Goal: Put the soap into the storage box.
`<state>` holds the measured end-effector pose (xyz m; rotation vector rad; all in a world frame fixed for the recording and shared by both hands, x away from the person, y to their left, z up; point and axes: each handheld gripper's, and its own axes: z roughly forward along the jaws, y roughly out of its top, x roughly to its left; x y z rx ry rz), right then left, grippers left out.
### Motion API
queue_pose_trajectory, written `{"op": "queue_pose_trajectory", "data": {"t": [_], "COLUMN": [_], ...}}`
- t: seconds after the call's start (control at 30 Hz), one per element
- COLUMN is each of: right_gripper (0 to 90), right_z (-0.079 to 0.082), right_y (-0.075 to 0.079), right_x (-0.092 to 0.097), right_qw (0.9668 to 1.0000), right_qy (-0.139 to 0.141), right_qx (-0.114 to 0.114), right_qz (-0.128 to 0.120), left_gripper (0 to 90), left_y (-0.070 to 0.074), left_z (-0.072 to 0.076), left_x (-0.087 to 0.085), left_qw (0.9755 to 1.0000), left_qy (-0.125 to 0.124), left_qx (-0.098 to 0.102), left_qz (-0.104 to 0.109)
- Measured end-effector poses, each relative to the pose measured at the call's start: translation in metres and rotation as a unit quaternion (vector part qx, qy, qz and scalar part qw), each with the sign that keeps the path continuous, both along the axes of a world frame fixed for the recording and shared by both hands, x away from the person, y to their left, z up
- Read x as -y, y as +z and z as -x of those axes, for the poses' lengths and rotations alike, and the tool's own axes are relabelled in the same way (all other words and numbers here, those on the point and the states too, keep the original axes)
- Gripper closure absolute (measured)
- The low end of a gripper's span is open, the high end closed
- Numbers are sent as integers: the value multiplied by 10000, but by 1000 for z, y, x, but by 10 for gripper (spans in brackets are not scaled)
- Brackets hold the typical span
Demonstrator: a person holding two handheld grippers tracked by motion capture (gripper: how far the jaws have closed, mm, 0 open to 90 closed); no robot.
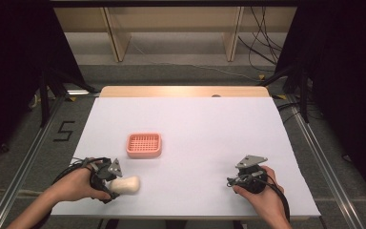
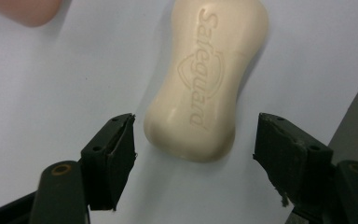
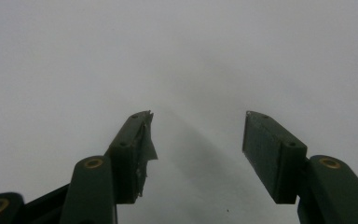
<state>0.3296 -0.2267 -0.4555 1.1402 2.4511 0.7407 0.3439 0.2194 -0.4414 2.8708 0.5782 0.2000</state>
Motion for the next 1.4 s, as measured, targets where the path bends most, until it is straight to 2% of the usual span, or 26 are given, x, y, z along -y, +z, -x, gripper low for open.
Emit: {"op": "queue_pose_trajectory", "data": {"t": [0.03,0.13,0.23,0.53,0.63,0.7,0.83,0.93,1.1,1.17,1.3,1.4], "right_gripper": [428,425,422,415,413,413,409,408,405,405,403,403], "right_z": [-1,0,-1,-1,-1,-1,-1,-1,-2,-2,-1,-2], "right_y": [-1,-2,-3,-5,-6,-6,-8,-8,-9,-9,-10,-10], "right_x": [0,-2,-2,-2,-2,-2,-2,-3,-3,-3,-4,-3], "right_qw": [10000,10000,9999,9998,9998,9998,9997,9996,9995,9995,9994,9996], "right_qy": [56,55,96,75,137,134,149,108,174,105,75,98], "right_qx": [41,-80,-33,-168,-146,-163,-195,-262,-248,-285,-331,-264], "right_qz": [45,21,49,38,64,69,91,61,104,79,36,58], "left_gripper": [285,286,298,334,353,365,422,433,463,469,476,477], "left_y": [0,-2,-4,-9,-12,-14,-15,-16,-18,-18,-18,-18], "left_z": [-1,-5,-9,-18,-19,-21,-23,-24,-25,-25,-26,-27], "left_x": [2,7,12,27,31,32,33,33,34,35,37,38], "left_qw": [10000,9997,9993,9975,9970,9966,9968,9964,9960,9956,9943,9937], "left_qy": [-48,-207,-320,-499,-495,-551,-505,-523,-582,-574,-650,-641], "left_qx": [-6,-54,-145,-352,-461,-452,-464,-495,-522,-586,-624,-701], "left_qz": [-21,-80,-153,-346,-376,-415,-411,-438,-443,-463,-562,-591]}}
